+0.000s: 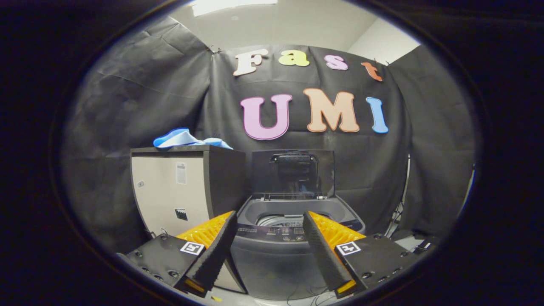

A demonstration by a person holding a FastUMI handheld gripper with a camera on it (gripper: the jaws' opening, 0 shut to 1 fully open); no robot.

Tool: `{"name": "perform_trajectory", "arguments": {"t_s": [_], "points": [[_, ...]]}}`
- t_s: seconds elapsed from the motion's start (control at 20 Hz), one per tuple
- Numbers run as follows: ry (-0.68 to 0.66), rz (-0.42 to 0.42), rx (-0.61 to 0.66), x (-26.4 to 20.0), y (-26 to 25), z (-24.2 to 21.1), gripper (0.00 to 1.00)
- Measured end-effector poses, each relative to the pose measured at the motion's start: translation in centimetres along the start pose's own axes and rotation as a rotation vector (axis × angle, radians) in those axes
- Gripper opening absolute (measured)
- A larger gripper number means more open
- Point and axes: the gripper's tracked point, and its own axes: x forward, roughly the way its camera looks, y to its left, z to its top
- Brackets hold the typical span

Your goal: Put the clothes into the washing machine and then close the washing machine lid.

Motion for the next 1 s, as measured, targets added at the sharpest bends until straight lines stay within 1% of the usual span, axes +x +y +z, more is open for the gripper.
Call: {"name": "perform_trajectory", "arguments": {"t_s": [0.55, 0.75, 1.0], "points": [[0.015, -0.023, 0.025, -0.3, -0.6, 0.0, 0.97], [0.006, -0.013, 0.030, 0.5, 0.9, 2.7, 0.97], [-0.019, -0.002, 0.033, 3.2, 4.8, 8.8, 0.97]]}}
